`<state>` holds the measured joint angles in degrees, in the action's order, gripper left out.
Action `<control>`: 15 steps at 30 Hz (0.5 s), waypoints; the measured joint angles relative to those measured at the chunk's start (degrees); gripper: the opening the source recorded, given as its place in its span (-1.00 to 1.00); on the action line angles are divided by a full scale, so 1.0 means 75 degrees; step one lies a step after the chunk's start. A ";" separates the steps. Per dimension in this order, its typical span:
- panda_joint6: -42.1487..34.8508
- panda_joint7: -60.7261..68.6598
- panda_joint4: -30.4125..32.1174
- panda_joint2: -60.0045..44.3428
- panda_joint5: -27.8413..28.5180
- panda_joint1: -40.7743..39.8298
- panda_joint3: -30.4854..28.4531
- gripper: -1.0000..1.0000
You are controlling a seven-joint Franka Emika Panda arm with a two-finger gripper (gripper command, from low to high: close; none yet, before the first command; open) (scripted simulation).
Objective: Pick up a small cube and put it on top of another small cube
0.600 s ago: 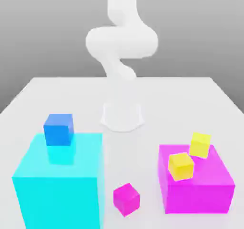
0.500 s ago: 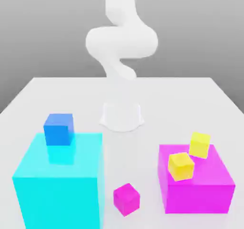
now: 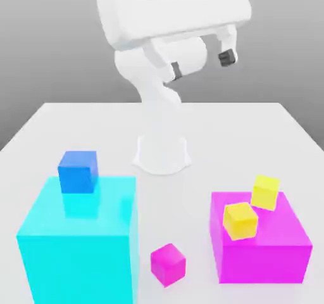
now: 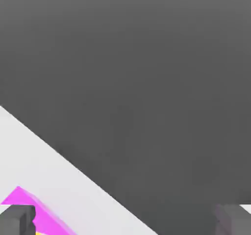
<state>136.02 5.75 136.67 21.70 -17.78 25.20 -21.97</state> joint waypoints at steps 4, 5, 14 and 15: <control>0.0088 0.1391 0.0120 -0.0652 -0.0548 0.0436 -0.0363 0.00; 0.0107 0.1742 0.0150 -0.0817 -0.0687 0.0527 -0.0435 0.00; 0.0325 0.4767 0.0426 -0.2245 -0.1768 0.1082 -0.0784 0.00; 0.0358 0.5076 0.0459 -0.2391 -0.1853 0.1162 -0.0832 0.00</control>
<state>138.71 43.82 140.11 3.77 -31.67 33.92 -28.21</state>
